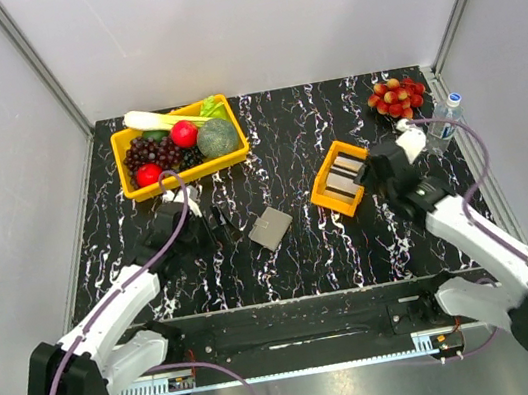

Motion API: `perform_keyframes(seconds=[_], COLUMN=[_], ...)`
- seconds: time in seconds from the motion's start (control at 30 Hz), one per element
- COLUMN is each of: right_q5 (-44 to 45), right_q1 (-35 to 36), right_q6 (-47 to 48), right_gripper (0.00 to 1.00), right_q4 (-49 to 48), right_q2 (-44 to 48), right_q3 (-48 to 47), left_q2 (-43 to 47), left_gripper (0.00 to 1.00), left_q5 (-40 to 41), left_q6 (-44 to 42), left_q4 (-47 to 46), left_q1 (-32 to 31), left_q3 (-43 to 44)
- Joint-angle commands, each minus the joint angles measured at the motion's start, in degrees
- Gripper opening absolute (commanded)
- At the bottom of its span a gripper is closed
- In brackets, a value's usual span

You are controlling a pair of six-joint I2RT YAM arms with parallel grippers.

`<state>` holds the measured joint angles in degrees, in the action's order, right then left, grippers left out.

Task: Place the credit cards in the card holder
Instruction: Move the storage box to the center of the board, then open the card holder at the center of the board.

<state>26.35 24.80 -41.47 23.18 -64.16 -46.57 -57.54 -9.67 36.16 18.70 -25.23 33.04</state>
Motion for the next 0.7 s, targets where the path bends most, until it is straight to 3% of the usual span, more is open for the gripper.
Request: perform_keyframes(seconds=[0.0, 0.1, 0.23, 0.43, 0.67], right_q5=[-1.89, -14.62, -28.52, -34.86, -38.73], right_q1=[1.13, 2.0, 6.65, 11.58, 12.64], right_q6=[3.32, 2.46, -1.67, -0.89, -2.65], right_gripper=[0.62, 0.62, 0.61, 0.63, 0.63], right_q4=[1.44, -1.81, -9.98, -11.58, -17.72], right_q2=[12.73, 13.89, 4.25, -12.63, -23.8], right_q3=[2.53, 3.23, 3.68, -3.69, -6.16], left_q2=[-2.04, -5.55, -12.49, -21.38, -24.63], left_gripper=[0.99, 0.99, 0.97, 0.82, 0.81], left_q5=[0.27, -2.1, -3.16, -6.23, -8.17], left_q6=[1.28, 2.07, 1.55, 1.71, 3.04], left_q4=[-4.98, -9.11, -11.49, -14.38, -19.91], left_q1=[-0.17, -0.25, -1.13, -2.45, -2.72], left_q3=[-1.04, -0.87, 2.02, 4.32, 4.23])
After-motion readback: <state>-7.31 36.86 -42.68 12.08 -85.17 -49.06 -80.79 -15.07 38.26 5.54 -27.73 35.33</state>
